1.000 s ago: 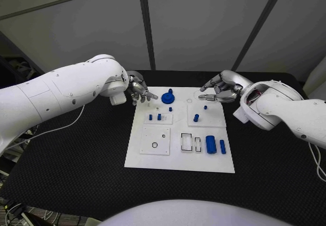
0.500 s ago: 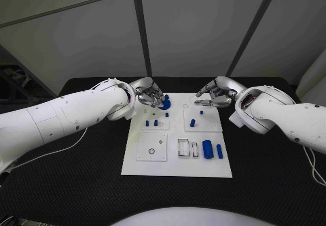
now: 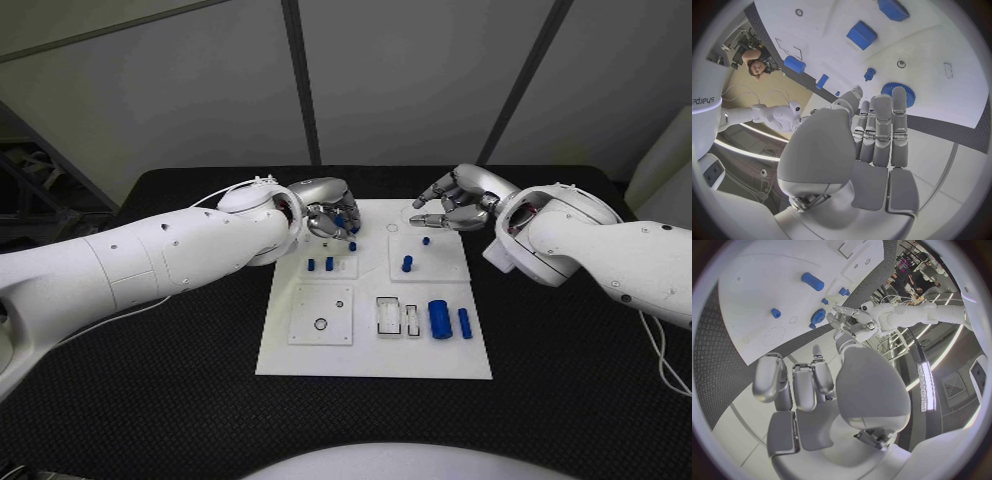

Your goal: Assemble the parts on the task board

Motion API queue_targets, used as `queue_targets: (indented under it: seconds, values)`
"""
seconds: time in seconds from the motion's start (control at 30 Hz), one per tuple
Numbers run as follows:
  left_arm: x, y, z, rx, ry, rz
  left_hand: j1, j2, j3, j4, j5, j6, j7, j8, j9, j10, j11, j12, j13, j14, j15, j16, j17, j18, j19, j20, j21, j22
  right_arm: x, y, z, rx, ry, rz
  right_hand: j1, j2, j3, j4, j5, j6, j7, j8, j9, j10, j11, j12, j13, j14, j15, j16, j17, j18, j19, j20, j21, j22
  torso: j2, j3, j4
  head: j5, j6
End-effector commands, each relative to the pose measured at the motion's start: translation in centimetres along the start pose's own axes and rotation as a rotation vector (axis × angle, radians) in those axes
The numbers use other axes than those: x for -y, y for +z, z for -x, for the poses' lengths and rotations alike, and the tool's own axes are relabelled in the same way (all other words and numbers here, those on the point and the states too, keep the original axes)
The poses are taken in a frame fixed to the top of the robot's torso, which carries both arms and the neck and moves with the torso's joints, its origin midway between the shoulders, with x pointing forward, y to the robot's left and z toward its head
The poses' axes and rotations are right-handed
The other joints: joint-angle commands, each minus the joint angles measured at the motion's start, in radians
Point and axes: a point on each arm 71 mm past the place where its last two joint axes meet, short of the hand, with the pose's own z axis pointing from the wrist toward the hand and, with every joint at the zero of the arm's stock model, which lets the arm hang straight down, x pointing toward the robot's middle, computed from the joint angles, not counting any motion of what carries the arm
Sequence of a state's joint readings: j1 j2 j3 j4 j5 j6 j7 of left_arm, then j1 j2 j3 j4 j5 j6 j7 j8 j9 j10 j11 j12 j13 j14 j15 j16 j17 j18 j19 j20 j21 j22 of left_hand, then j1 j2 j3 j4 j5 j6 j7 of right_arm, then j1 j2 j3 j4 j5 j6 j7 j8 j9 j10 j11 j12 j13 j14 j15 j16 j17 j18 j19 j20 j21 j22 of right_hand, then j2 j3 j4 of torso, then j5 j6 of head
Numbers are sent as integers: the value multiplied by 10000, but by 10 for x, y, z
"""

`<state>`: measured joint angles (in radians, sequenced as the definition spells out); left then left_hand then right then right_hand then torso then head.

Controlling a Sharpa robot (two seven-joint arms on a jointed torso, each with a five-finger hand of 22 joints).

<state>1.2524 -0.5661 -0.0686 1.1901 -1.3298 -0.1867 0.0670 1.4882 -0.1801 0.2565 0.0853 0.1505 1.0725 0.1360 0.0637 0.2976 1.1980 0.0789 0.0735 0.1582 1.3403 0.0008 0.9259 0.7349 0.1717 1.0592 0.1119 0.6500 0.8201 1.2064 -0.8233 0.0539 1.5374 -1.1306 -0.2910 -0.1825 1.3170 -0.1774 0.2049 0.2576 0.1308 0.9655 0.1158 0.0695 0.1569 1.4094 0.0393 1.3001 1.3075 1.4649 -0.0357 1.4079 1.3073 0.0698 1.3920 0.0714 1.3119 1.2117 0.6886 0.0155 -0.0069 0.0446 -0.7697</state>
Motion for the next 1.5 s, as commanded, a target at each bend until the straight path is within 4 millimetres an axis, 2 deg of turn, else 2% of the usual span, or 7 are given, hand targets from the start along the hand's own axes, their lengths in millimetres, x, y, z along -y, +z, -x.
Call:
queue_targets:
  seconds: [0.03,0.23,0.63,1.03,1.5]
  values:
    - [2,2,-5,-569,969,-33,-151,-9,60,-31,-15,59,-1,19,-197,81,-4,18,-259,400,-15,1404,1250,86,221,-32,380,300,-2,0,0,-12,-20,123,-12,43,18,61,66,86,3,-28,15,-13,-56,17,299,486,-49,-31,146,66,-1,-7,-32,-3,-2,2,8,-17,-22]
    - [4,3,-9,-876,1091,51,-252,-87,46,-22,-39,-52,16,3,-426,-81,26,-49,-538,575,18,2164,1868,87,321,-27,702,579,-2,1,0,-10,-26,129,-12,43,18,61,66,86,3,-28,15,-13,-56,17,299,486,-49,-31,146,66,-1,-7,-32,-3,-12,-3,22,-38,-28]
    - [6,9,-13,-1163,1283,266,-257,-79,57,-52,-37,-104,34,10,-611,-140,42,-34,-741,707,30,2652,2263,13,569,-14,1302,1093,-3,1,0,-15,-33,144,-12,43,18,61,66,86,3,-28,15,-13,-56,17,299,486,-49,-31,146,66,-1,-7,-32,-3,-3,6,1,-27,-29]
    - [7,12,-17,-1544,1355,364,-73,125,323,-165,66,59,0,62,-743,5,7,43,-879,718,5,2890,2356,-20,638,-23,1679,1444,-3,1,-1,-28,-34,157,-12,43,18,61,66,86,3,-28,15,-13,-56,17,299,486,-49,-31,146,66,-1,-7,-32,-3,-5,7,15,-30,-91]
    - [6,16,-20,-1768,1542,504,10,200,504,-252,78,123,0,62,-815,76,-9,64,-920,701,-7,2970,2353,-31,627,-37,1827,1597,-4,1,-1,-47,-34,159,-12,43,18,61,66,86,3,-28,15,-13,-56,17,299,486,-49,-31,146,66,-1,-7,-32,-3,-7,9,12,-44,-130]
